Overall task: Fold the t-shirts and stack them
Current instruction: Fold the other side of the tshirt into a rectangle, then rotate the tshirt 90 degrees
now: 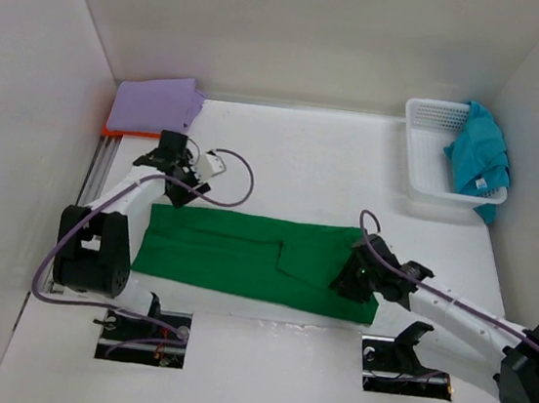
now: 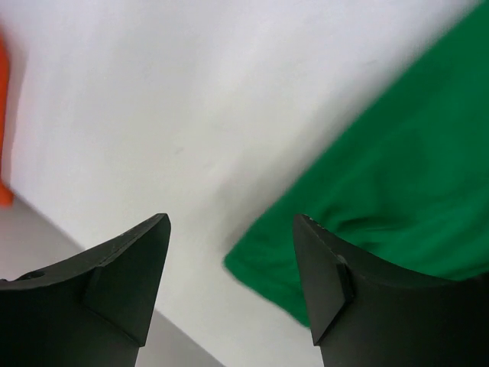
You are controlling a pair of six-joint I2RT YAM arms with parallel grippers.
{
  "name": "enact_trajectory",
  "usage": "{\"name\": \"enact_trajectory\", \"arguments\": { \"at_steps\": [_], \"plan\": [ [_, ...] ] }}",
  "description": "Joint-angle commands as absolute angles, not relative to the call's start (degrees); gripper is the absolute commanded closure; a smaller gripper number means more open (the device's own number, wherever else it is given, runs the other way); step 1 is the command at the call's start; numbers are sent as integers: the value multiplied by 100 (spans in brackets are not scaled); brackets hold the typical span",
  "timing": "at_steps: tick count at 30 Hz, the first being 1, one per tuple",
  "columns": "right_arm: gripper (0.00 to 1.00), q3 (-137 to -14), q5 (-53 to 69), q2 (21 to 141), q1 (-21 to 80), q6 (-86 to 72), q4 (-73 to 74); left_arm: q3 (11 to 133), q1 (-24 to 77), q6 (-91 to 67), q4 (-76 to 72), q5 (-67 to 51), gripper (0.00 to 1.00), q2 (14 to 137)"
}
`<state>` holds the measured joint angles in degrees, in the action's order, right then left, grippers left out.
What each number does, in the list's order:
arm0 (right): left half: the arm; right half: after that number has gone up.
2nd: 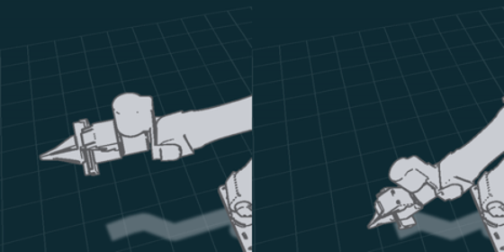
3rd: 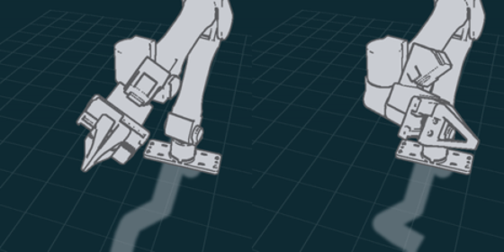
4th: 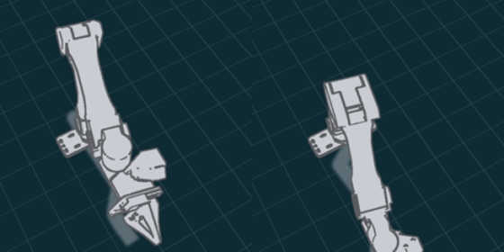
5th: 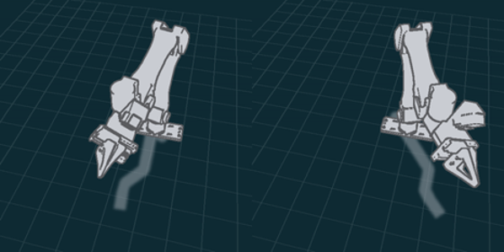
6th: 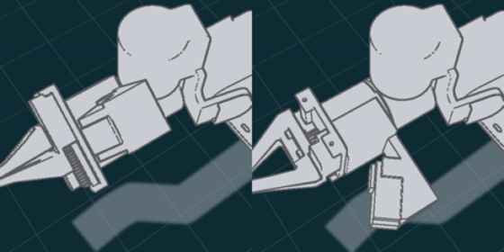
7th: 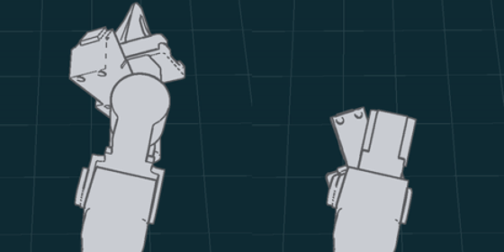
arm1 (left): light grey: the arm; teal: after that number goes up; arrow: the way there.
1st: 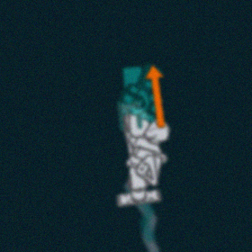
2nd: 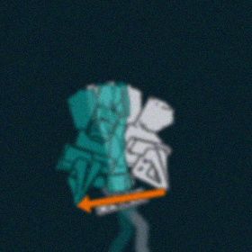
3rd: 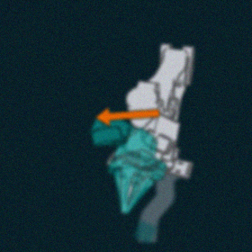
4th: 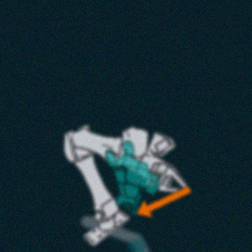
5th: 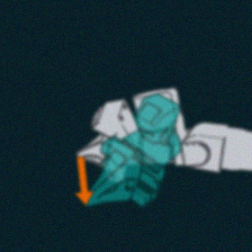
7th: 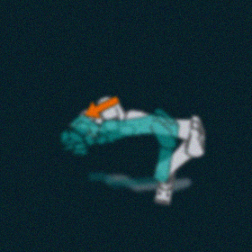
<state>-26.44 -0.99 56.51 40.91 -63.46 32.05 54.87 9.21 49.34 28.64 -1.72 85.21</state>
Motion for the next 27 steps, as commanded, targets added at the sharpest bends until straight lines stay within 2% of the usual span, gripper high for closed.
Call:
{"name": "enact_trajectory", "arguments": {
  "at_steps": [1,5,6,10,11,14,17,21,23,25,27],
  "plan": [
    [59,-2760,-220,5967,3933,-6390,2426,5862,252,4772,2365,-44,36,8735],
    [60,-2795,-193,6336,3845,-6258,2277,5897,-320,4878,2162,52,36,9201],
    [64,-2812,-150,6398,3845,-6223,2250,5915,-451,4948,2171,88,36,9350],
    [94,-2865,-61,6355,3854,-6205,2495,5959,-734,5176,2329,45,39,9764],
    [98,-2857,-122,6172,3880,-6240,2705,5959,-751,5194,2364,-52,39,9773],
    [100,-2830,-342,5636,3871,-6328,3267,5968,-778,5256,2522,-482,37,9660],
    [100,-2760,-448,5257,3836,-6372,3691,6046,-769,5265,2522,-493,37,9825],
    [93,-2593,-246,5378,3836,-6381,3595,6336,-760,5195,2523,-142,44,10370],
    [85,-2575,-237,5484,3845,-6363,3595,6529,-778,5063,2426,8,45,10546],
    [69,-2593,-246,5441,3793,-6276,3673,6749,-813,4861,2443,0,45,10530],
    [64,-2759,-307,5239,3687,-6127,3892,6890,-822,4764,2522,-166,44,10302]
  ]
}}
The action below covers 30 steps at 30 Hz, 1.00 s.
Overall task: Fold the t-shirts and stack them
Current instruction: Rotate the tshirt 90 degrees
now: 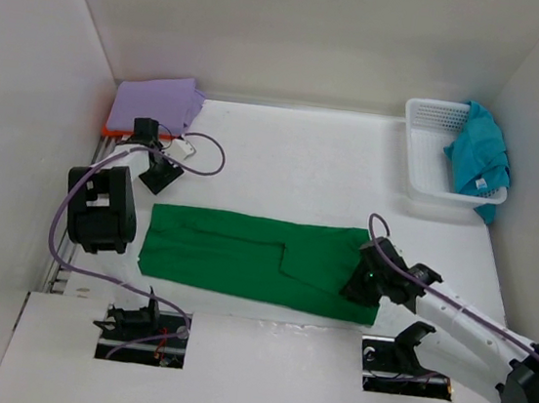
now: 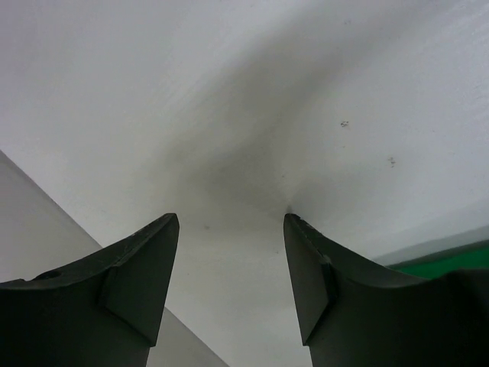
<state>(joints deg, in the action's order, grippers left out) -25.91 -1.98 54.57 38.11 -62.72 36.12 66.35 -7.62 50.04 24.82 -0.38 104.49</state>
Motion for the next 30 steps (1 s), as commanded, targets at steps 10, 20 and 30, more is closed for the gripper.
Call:
{"name": "enact_trajectory", "arguments": {
  "at_steps": [10,20,30],
  "plan": [
    [36,-4806,-1082,6395,2546,-4151,4555,6830,-761,5747,4384,-1626,33,9237],
    [28,-6063,-739,9375,1586,-2620,3867,6416,-716,5257,3122,-230,41,10247],
    [96,-7152,-475,10501,1595,-2259,4332,6284,-839,4940,3138,-53,64,10327]
  ]
}}
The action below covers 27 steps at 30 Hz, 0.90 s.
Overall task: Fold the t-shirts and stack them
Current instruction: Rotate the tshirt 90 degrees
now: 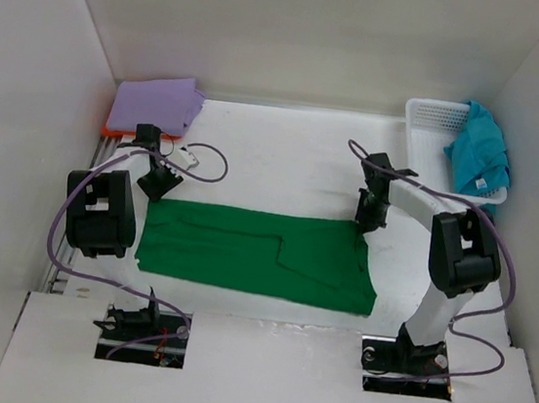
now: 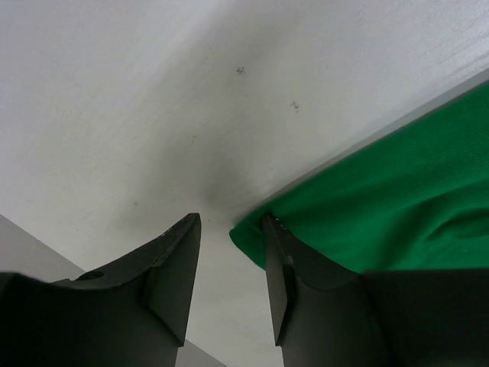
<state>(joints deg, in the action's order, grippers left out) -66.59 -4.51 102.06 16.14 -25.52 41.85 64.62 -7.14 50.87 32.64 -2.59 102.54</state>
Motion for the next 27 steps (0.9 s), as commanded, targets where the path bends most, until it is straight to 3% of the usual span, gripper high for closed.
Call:
{"name": "enact_trajectory", "arguments": {
  "at_steps": [1,5,10,12,14,15,19,23,27],
  "plan": [
    [98,-7424,-492,10677,1595,-2198,4420,6284,-857,4896,3138,-53,64,10327],
    [100,-9021,-597,11634,1613,-1978,4833,6407,-892,4633,3295,-18,54,10275],
    [99,-12315,-843,13329,1613,-1723,5422,6697,-892,4325,3770,-79,46,10151],
    [91,-13687,-826,14024,1621,-1714,5475,6828,-892,4158,3893,-88,44,10151],
    [69,-14595,-800,14352,1674,-1670,5258,6960,-884,4017,4034,-88,43,10169],
    [56,-14633,-826,14292,1692,-1583,5004,7004,-883,3947,4078,-88,42,10178],
    [41,-13233,-1246,13222,1701,-1581,4010,7145,-875,3613,4122,-149,41,10178],
    [41,-10974,-1600,11745,1271,-2414,3516,7084,-822,3454,4122,-281,42,10195],
    [42,-9390,-1047,11049,998,-3154,3454,6935,-787,3366,4070,-378,42,10195]
  ]
}}
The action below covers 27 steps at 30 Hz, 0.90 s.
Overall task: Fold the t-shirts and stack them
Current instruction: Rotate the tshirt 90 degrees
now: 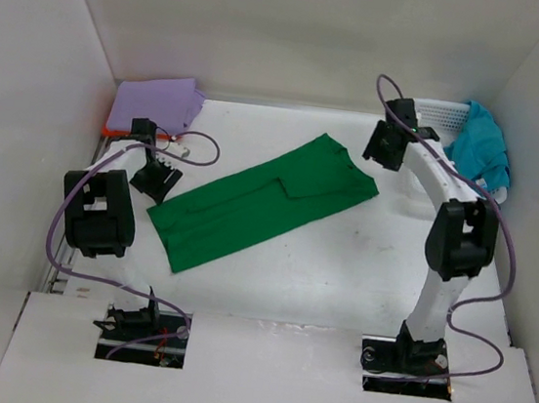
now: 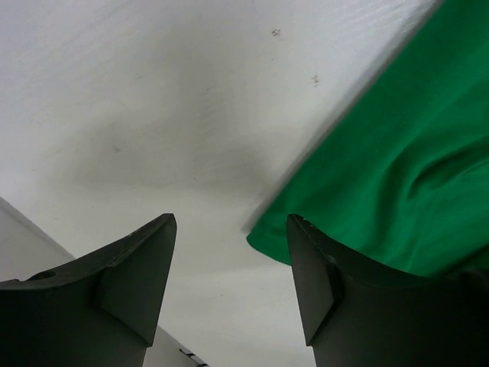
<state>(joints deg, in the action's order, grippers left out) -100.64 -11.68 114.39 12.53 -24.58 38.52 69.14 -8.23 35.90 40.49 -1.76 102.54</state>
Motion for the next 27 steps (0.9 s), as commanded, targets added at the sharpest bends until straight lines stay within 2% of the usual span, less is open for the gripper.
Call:
{"name": "enact_trajectory", "arguments": {
  "at_steps": [1,5,10,14,19,22,24,27],
  "plan": [
    [42,-9187,-994,10996,980,-3225,3419,6908,-787,3358,4061,-378,42,10221],
    [41,-8623,-871,11039,980,-3533,3349,6847,-778,3349,4043,-387,44,10345],
    [40,-8850,-695,11486,989,-3560,3515,6803,-778,3349,4043,-404,44,10292],
    [39,-9525,-589,11934,989,-3376,4024,6785,-769,3357,4131,-404,44,10231],
    [41,-10879,86,12795,901,-2778,5473,6802,-717,3419,4271,-404,44,10213],
    [50,-10995,272,12911,874,-2698,5757,6873,-716,3384,4280,-404,44,10309],
    [61,-10908,299,12876,857,-2742,5766,6926,-716,3366,4280,-404,44,10380],
    [95,-10898,264,12858,857,-2777,5748,6996,-716,3375,4280,-404,44,10476]
  ]
}}
